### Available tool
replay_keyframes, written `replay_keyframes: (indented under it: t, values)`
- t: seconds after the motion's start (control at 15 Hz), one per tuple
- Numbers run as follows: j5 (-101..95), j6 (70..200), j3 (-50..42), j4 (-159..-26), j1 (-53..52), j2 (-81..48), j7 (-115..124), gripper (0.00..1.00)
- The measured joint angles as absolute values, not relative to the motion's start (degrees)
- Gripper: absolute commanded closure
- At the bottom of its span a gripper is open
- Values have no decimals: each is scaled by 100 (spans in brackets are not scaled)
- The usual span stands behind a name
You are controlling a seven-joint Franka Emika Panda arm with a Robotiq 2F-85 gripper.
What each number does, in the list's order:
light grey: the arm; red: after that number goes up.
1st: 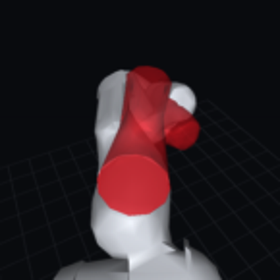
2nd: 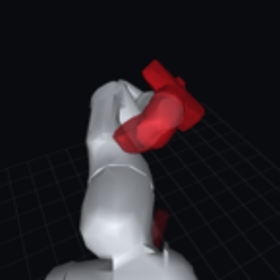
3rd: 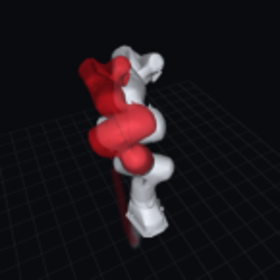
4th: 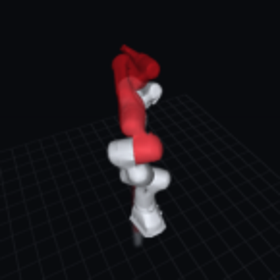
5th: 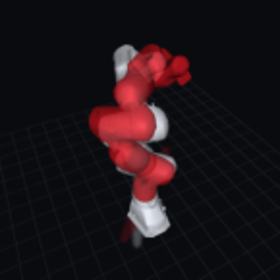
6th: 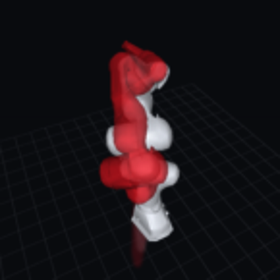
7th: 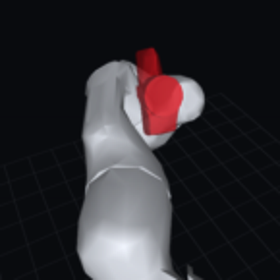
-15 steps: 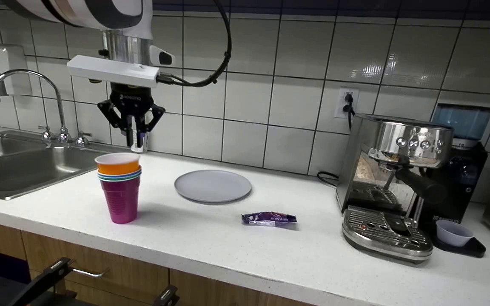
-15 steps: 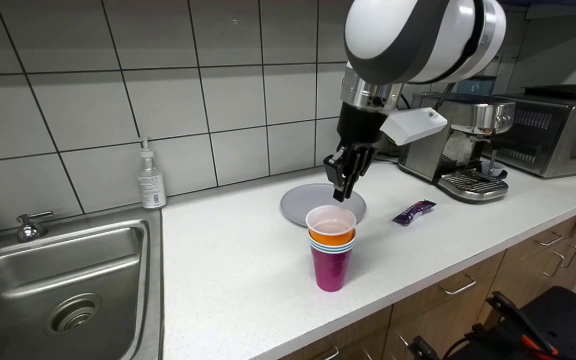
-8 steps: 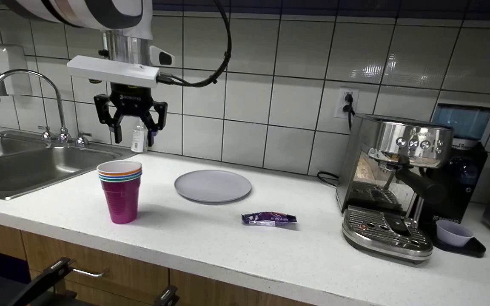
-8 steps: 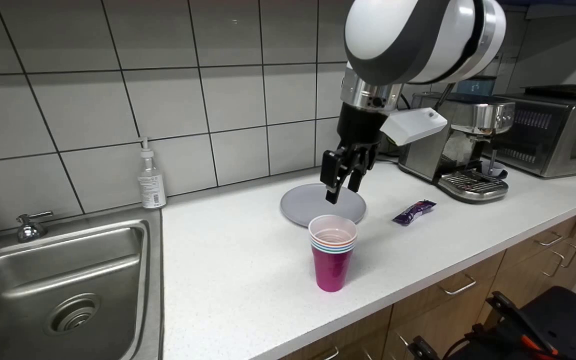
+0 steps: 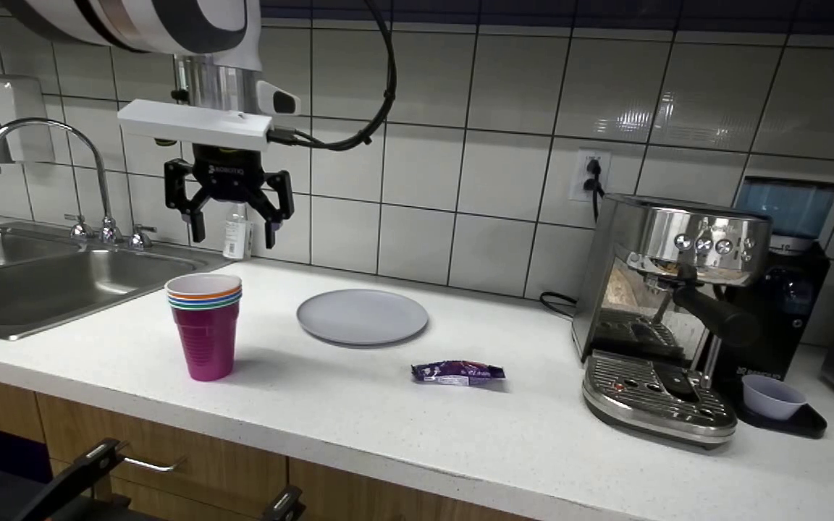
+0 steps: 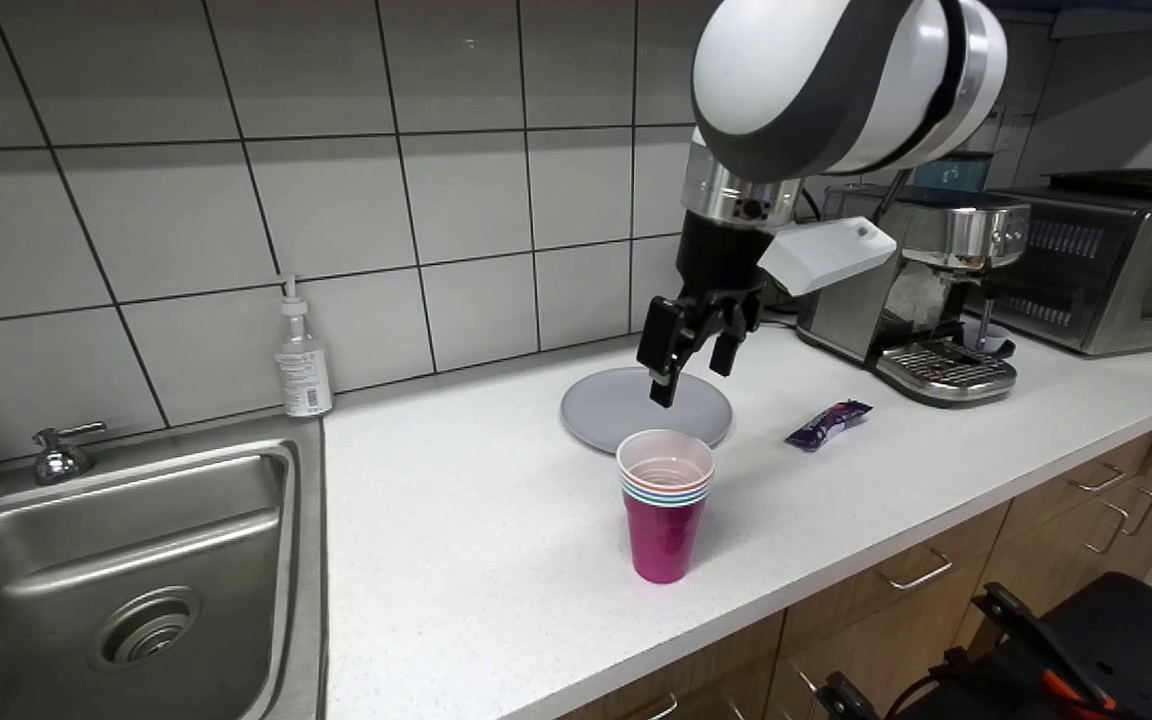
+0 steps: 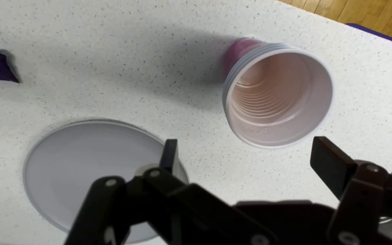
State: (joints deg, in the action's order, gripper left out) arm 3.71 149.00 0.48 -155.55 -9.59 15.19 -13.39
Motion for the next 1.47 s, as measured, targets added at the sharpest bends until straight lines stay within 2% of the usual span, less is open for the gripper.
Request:
replay_keyframes:
  t: [0.8, 1.47]
  values:
    - [-1209, 14745, 468, -15099, -292, 1208, 1051, 0]
    - [-1214, 14360, 482, -14936, -279, 1208, 1359, 0]
